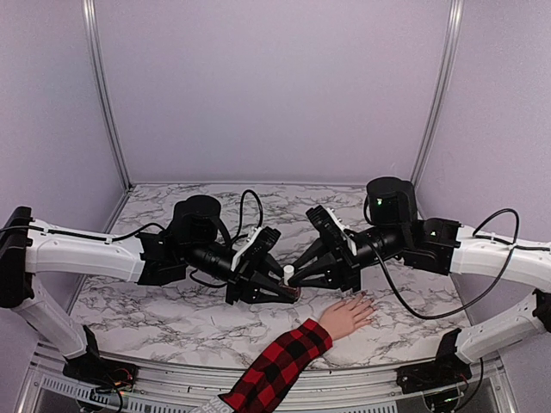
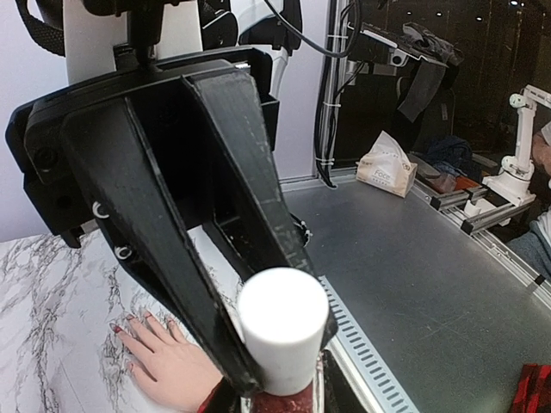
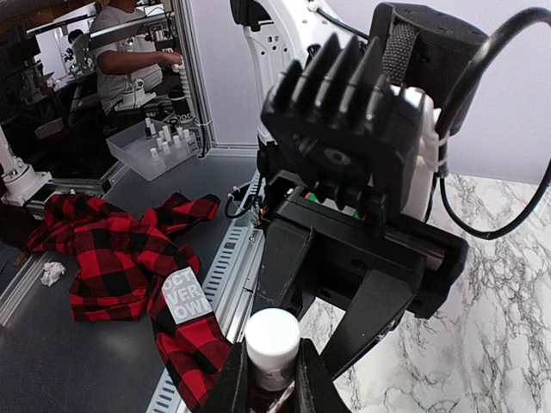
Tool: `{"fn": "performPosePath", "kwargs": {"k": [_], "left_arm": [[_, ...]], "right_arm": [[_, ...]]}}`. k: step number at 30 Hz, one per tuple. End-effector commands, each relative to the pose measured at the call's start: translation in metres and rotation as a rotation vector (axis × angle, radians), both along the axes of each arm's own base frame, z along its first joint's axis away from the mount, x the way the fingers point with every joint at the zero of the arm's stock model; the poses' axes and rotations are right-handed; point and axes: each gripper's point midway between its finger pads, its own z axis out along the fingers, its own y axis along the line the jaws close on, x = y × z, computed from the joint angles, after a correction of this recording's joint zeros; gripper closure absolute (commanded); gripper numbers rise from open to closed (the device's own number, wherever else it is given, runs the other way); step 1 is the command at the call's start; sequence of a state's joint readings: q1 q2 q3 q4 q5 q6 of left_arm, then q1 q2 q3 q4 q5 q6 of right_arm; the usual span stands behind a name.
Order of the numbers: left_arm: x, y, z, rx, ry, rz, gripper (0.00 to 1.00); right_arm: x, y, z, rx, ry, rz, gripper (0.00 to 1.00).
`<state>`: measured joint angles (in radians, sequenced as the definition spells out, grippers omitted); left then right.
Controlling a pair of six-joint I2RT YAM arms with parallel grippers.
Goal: Paint the nails
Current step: Screw the nail polish bottle cap onto the nail polish bottle.
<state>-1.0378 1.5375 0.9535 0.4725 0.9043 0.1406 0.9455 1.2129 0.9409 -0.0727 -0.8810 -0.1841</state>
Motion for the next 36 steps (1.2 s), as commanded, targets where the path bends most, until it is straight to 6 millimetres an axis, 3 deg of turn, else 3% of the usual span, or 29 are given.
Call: {"fn": "performPosePath", "kwargs": {"k": [1, 7, 18, 25, 30, 36], "left_arm": [[0.013, -0.007, 0.011, -0.021, -0.046, 0.069, 1.00], [0.027, -0.007, 0.010, -0.017, -0.072, 0.157, 1.00], [0.064, -0.004, 0.017, -0.012, -0.110, 0.376, 1.00], [0.086, -0.004, 0.023, -0.018, -0.100, 0.497, 1.00], [0.111, -0.006, 0.026, -0.034, -0.051, 0.639, 1.00], [0.138, -0.007, 0.024, -0.053, 0.034, 0.782, 1.00]], "right_arm": [[0.007, 0.003, 0.013, 0.011, -0.013, -0.028, 0.89], [0.015, 0.005, 0.008, -0.008, -0.017, -0.074, 0.92], [0.052, 0.006, -0.001, -0.060, -0.063, -0.288, 0.94], [0.086, 0.005, -0.015, -0.109, -0.062, -0.474, 0.94], [0.113, 0.003, -0.022, -0.103, -0.033, -0.631, 0.94], [0.143, -0.002, -0.019, -0.062, 0.003, -0.812, 0.93]]}}
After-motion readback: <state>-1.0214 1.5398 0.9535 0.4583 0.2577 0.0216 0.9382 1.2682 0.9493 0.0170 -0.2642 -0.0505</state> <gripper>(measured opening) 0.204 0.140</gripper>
